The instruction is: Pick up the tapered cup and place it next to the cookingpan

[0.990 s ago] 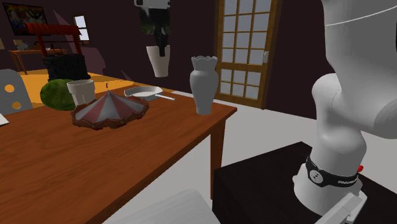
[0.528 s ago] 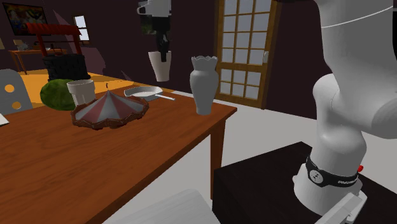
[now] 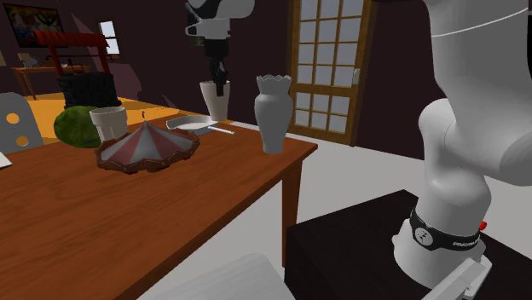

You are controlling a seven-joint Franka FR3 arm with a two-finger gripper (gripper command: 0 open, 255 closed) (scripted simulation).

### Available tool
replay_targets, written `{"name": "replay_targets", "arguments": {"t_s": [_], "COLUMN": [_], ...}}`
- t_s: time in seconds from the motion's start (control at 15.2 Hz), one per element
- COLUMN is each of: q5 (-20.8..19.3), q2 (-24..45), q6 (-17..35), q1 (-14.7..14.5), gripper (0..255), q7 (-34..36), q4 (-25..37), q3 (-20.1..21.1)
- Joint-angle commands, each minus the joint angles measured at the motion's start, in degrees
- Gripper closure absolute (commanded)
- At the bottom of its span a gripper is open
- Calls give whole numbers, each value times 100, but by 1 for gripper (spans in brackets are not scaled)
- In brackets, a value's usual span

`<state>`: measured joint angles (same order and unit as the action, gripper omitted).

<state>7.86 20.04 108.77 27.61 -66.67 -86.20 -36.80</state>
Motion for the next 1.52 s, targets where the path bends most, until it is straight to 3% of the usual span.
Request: {"name": "replay_targets", "arguments": {"t_s": [0.0,1.45], "q5": [4,327], "q2": [-4,437], "q6": [164,1671], "q1": [-8,32], "gripper": [255,255], "q7": [-13,-152], "q4": [-164,-1304], "q3": [2,182]}}
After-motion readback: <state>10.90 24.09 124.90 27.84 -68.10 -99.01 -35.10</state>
